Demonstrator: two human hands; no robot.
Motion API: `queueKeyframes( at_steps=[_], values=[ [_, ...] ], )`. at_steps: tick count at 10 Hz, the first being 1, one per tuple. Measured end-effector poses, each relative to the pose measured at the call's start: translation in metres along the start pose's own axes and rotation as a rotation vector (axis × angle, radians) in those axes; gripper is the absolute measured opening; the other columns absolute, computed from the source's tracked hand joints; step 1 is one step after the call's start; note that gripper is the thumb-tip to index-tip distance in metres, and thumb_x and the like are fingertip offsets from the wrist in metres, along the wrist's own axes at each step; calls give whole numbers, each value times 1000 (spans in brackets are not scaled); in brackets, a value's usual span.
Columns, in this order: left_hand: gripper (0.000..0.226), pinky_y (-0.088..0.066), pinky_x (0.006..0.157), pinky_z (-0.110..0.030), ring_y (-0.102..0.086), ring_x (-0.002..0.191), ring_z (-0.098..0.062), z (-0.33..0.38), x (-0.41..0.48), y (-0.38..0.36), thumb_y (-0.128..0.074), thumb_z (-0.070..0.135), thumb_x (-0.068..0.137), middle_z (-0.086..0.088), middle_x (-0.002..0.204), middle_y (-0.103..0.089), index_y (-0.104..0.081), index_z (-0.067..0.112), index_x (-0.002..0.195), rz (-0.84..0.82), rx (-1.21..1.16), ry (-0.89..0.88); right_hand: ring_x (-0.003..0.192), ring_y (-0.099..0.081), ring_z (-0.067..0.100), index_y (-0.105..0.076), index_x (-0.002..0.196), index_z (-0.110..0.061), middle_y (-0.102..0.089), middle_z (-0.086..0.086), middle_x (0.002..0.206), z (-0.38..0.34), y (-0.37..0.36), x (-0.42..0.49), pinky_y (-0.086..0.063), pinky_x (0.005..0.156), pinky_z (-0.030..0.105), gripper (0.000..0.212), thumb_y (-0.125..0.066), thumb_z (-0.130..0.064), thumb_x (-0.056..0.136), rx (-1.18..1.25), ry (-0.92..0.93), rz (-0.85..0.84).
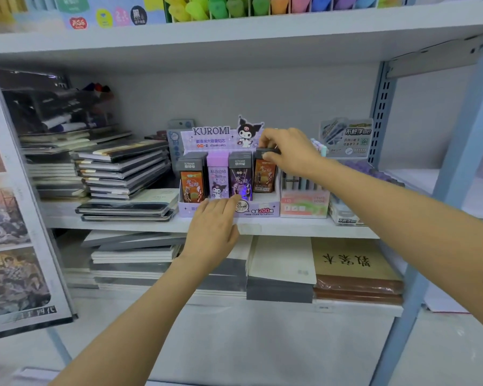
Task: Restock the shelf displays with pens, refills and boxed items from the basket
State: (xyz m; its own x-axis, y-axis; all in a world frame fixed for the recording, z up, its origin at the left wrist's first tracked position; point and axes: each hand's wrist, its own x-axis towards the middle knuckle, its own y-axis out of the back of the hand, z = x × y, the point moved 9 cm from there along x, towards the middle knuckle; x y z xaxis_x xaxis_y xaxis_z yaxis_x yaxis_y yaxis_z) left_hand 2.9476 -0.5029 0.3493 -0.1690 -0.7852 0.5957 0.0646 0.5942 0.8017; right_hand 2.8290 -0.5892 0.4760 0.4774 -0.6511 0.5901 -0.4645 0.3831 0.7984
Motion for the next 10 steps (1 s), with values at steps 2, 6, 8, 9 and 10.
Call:
queueKeyframes(
  at_steps=[2, 6, 8, 9, 10],
  values=[
    [58, -27, 113, -37, -46, 122, -23, 0, -1, -1, -52, 19, 91, -2, 129, -55, -34, 15, 146, 6, -2, 1, 101, -61, 29, -62, 107, -17, -68, 8, 108, 1, -6, 8, -49, 89, 43, 17, -65, -18, 90, -9, -18, -63],
    [63, -25, 114, -37, -45, 123, -22, 1, -2, -2, -54, 20, 90, -1, 130, -54, -31, 16, 148, 8, 16, -8, 98, -63, 27, -73, 105, -15, -71, 5, 106, -1, -7, 9, -41, 94, 37, 19, -59, -12, 92, -285, 25, 92],
    [65, -23, 115, -37, -43, 126, -21, 1, -3, -4, -54, 19, 89, 0, 133, -52, -29, 16, 149, -6, 6, 0, 102, -57, 27, -70, 106, -13, -65, 6, 106, -2, -17, 5, -39, 91, 39, 21, -54, -18, 93, -357, 77, 21],
    [69, -15, 119, -37, -36, 135, -21, 3, -1, -1, -53, 20, 90, -1, 143, -45, -22, 17, 152, -2, -40, -23, 114, -53, 25, -63, 121, -16, -63, 5, 121, -5, -4, -4, -33, 99, 38, 30, -53, -22, 93, -261, 73, 40],
    [73, -10, 122, -41, -20, 147, -24, -3, -18, 7, -56, 15, 89, -5, 158, -28, -21, 12, 153, 63, -116, -39, 120, -51, 19, -63, 124, -18, -62, -1, 124, -13, 32, -34, -27, 103, 33, 30, -53, -18, 95, 4, 112, 272]
  ],
)
